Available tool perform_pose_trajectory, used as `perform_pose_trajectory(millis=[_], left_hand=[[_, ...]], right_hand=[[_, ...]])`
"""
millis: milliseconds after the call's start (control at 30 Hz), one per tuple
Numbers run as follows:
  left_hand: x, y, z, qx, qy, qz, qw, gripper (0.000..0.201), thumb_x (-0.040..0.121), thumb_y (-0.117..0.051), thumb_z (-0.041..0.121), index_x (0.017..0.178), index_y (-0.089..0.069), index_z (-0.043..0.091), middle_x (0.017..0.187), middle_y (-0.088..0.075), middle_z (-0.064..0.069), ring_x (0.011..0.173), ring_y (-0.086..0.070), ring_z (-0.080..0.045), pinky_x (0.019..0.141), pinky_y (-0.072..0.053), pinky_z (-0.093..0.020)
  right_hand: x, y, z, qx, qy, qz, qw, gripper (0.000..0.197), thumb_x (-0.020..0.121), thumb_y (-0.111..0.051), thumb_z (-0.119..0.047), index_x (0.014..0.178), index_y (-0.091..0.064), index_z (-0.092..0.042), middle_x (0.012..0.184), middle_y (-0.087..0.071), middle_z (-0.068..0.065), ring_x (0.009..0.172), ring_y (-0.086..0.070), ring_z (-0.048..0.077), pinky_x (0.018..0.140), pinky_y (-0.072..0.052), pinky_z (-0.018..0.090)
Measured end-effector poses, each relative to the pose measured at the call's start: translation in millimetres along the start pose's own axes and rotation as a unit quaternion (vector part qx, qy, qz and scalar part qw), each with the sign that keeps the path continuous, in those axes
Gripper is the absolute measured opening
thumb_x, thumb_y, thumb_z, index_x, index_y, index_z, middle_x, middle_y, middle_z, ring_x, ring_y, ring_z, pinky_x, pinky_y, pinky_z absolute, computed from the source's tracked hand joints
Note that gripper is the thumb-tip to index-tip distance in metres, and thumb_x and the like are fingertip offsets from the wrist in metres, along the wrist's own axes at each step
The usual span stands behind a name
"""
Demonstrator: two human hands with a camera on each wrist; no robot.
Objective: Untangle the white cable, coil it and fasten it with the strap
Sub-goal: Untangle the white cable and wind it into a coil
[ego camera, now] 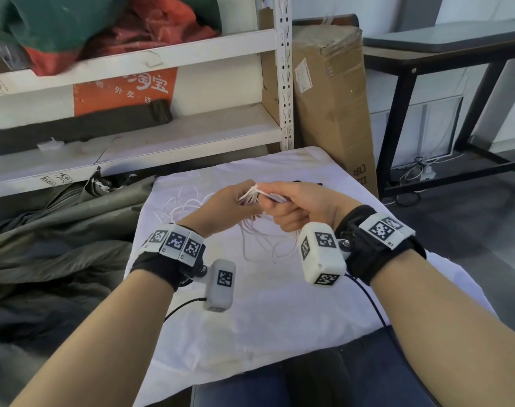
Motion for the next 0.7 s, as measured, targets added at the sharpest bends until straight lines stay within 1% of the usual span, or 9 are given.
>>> perform_pose_trajectory(millis=[33, 133, 233, 300, 367, 433, 500, 600, 700], left_hand=[[0.1, -0.9, -1.8, -0.003, 0.013, -0.005, 1.0, 0.006, 0.088, -0.063, 0.022, 0.086, -0.059, 0.027, 0.068, -0.061, 0.011, 0.054, -0.051, 0.005, 0.054, -0.039, -0.008], [-1.0, -1.5, -7.8, -0.04, 0.038, 0.0, 0.999, 0.005, 0.09, -0.061, 0.02, 0.087, -0.065, 0.019, 0.072, -0.063, 0.006, 0.063, -0.057, -0.002, 0.057, -0.041, -0.006], [-3.4, -1.1, -13.6, -0.087, 0.052, -0.005, 0.995, 0.014, 0.095, -0.054, 0.018, 0.089, -0.067, 0.016, 0.089, -0.072, 0.004, 0.076, -0.063, -0.008, 0.071, -0.049, -0.018], [-4.3, 3.4, -18.1, -0.142, 0.072, 0.007, 0.987, 0.016, 0.097, -0.05, 0.016, 0.091, -0.065, 0.012, 0.095, -0.073, 0.0, 0.08, -0.065, -0.014, 0.072, -0.051, -0.025], [-5.6, 11.1, -22.4, -0.211, 0.078, 0.016, 0.974, 0.019, 0.098, -0.048, 0.014, 0.099, -0.063, 0.002, 0.098, -0.073, -0.005, 0.079, -0.064, -0.021, 0.071, -0.048, -0.031], [-6.7, 18.8, -23.7, -0.29, 0.059, 0.013, 0.955, 0.021, 0.099, -0.044, 0.01, 0.097, -0.061, -0.002, 0.093, -0.073, -0.008, 0.084, -0.064, -0.026, 0.076, -0.045, -0.033], [-7.7, 24.9, -22.5, -0.359, 0.045, 0.006, 0.932, 0.021, 0.098, -0.041, 0.005, 0.089, -0.059, 0.002, 0.079, -0.071, -0.005, 0.089, -0.068, -0.027, 0.087, -0.046, -0.036], [-7.3, 28.8, -24.9, -0.401, 0.053, 0.0, 0.915, 0.022, 0.096, -0.04, 0.0, 0.086, -0.059, 0.001, 0.062, -0.061, -0.005, 0.07, -0.067, -0.024, 0.103, -0.039, -0.051], [-8.1, 30.4, -28.3, -0.435, 0.069, -0.013, 0.898, 0.027, 0.092, -0.039, -0.005, 0.082, -0.063, 0.001, 0.055, -0.055, -0.008, 0.057, -0.056, -0.024, 0.101, -0.042, -0.056]], right_hand=[[-1.1, 2.3, -0.4, 0.029, 0.019, -0.005, 0.999, 0.043, 0.1, -0.033, -0.034, 0.066, -0.049, -0.015, 0.04, -0.028, -0.011, 0.03, -0.021, 0.001, 0.032, -0.017, 0.015], [-5.4, 11.8, -1.9, 0.103, 0.07, -0.017, 0.992, 0.048, 0.099, -0.031, -0.034, 0.06, -0.053, -0.015, 0.038, -0.029, -0.011, 0.028, -0.023, 0.0, 0.03, -0.022, 0.014], [-8.5, 17.9, -1.7, 0.159, 0.099, -0.034, 0.982, 0.045, 0.095, -0.032, -0.034, 0.061, -0.055, -0.015, 0.037, -0.024, -0.009, 0.03, -0.013, 0.004, 0.031, -0.021, 0.014], [-7.9, 18.4, -0.9, 0.196, 0.098, -0.041, 0.975, 0.04, 0.094, -0.034, -0.032, 0.066, -0.054, -0.013, 0.039, -0.021, -0.008, 0.035, -0.009, 0.007, 0.031, -0.019, 0.015], [-5.2, 19.0, 2.4, 0.204, 0.083, -0.027, 0.975, 0.036, 0.097, -0.032, -0.031, 0.074, -0.05, -0.011, 0.039, -0.024, -0.008, 0.036, -0.009, 0.007, 0.031, -0.02, 0.015], [-2.8, 20.3, 7.1, 0.196, 0.07, -0.021, 0.978, 0.032, 0.099, -0.031, -0.029, 0.079, -0.048, -0.01, 0.039, -0.027, -0.008, 0.031, -0.014, 0.006, 0.031, -0.023, 0.015], [-1.1, 21.2, 10.5, 0.194, 0.059, -0.019, 0.979, 0.031, 0.1, -0.032, -0.028, 0.083, -0.049, -0.009, 0.04, -0.031, -0.009, 0.027, -0.025, 0.003, 0.031, -0.025, 0.014], [0.0, 15.8, 13.5, 0.182, 0.043, -0.007, 0.982, 0.031, 0.1, -0.034, -0.026, 0.087, -0.053, -0.007, 0.042, -0.031, -0.009, 0.029, -0.027, 0.002, 0.032, -0.025, 0.015], [1.3, 6.1, 16.4, 0.129, 0.017, -0.008, 0.991, 0.036, 0.101, -0.033, -0.031, 0.085, -0.054, -0.007, 0.041, -0.03, -0.01, 0.029, -0.025, 0.001, 0.032, -0.025, 0.014]])
Point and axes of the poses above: each hand's wrist, its own x-axis towards the middle knuckle, its own y-axis out of the back of the hand, z = x × y, the point moved 1 cm from there along x, towards the middle knuckle
